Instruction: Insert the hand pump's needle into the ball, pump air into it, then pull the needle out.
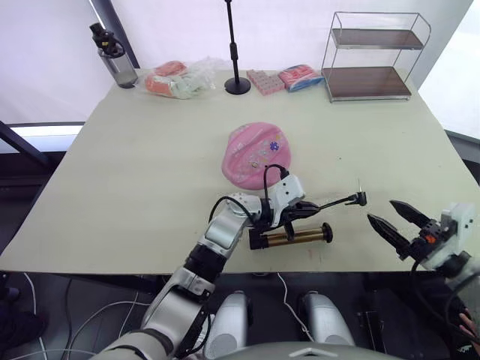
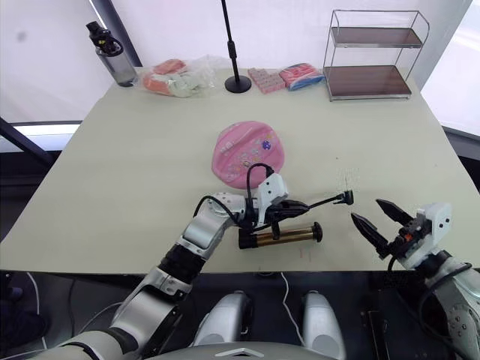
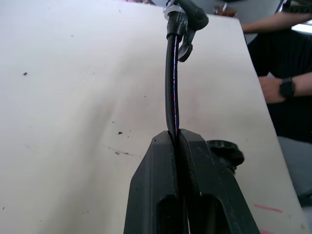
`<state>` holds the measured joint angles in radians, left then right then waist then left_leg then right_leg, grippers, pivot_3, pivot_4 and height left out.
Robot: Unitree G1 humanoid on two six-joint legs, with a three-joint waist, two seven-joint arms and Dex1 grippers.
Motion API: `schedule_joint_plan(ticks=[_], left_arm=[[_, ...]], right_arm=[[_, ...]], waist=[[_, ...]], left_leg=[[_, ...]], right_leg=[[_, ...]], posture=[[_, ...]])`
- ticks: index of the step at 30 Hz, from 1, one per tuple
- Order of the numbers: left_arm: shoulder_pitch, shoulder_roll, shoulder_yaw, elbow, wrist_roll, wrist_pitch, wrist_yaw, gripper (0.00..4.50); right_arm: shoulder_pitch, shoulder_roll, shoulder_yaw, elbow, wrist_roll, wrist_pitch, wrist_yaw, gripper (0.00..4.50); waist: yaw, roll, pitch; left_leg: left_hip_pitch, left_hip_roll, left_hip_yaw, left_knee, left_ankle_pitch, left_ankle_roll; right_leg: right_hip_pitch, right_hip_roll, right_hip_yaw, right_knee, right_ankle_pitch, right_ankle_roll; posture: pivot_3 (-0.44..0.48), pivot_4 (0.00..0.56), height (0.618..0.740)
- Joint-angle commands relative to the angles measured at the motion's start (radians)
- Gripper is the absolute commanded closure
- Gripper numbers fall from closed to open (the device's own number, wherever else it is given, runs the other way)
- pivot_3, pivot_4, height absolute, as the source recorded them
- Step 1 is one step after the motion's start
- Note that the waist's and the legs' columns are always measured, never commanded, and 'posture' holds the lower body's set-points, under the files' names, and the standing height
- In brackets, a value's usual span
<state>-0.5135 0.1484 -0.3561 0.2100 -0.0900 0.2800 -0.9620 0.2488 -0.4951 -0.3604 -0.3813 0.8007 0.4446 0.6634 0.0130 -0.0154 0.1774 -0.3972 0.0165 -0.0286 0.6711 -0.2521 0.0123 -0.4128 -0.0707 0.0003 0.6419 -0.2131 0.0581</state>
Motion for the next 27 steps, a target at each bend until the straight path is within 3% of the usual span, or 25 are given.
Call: schedule_joint_plan(ticks=[1, 10, 27], left_arm=[[0.024, -0.012, 0.039, -0.077, -0.083, 0.012, -0.017, 4.45], [0.064, -0.006, 0.053, -0.134, -0.177, 0.073, -0.036, 4.45], [0.064, 0.021, 0.028, -0.128, -0.182, 0.073, -0.063, 4.45]], right_arm=[[-0.029, 0.028, -0.012, -0.066, 0.176, 0.132, -0.104, 0.0], [-0.117, 0.057, -0.036, -0.036, 0.48, 0.287, -0.224, 0.0], [-0.127, 0.024, -0.027, -0.047, 0.508, 0.3, -0.219, 0.0]], waist=[[0.0, 0.0, 0.0], [0.0, 0.0, 0.0], [-0.001, 0.0, 0.0]], left_leg=[[0.0, 0.0, 0.0, 0.0, 0.0, 0.0], [0.0, 0.0, 0.0, 0.0, 0.0, 0.0], [0.0, 0.0, 0.0, 0.0, 0.0, 0.0]], right_leg=[[0.0, 0.0, 0.0, 0.0, 0.0, 0.0], [0.0, 0.0, 0.0, 0.0, 0.0, 0.0], [0.0, 0.0, 0.0, 0.0, 0.0, 0.0]], posture=[[0.0, 0.15, 0.731], [0.0, 0.15, 0.731], [0.0, 0.15, 0.731]])
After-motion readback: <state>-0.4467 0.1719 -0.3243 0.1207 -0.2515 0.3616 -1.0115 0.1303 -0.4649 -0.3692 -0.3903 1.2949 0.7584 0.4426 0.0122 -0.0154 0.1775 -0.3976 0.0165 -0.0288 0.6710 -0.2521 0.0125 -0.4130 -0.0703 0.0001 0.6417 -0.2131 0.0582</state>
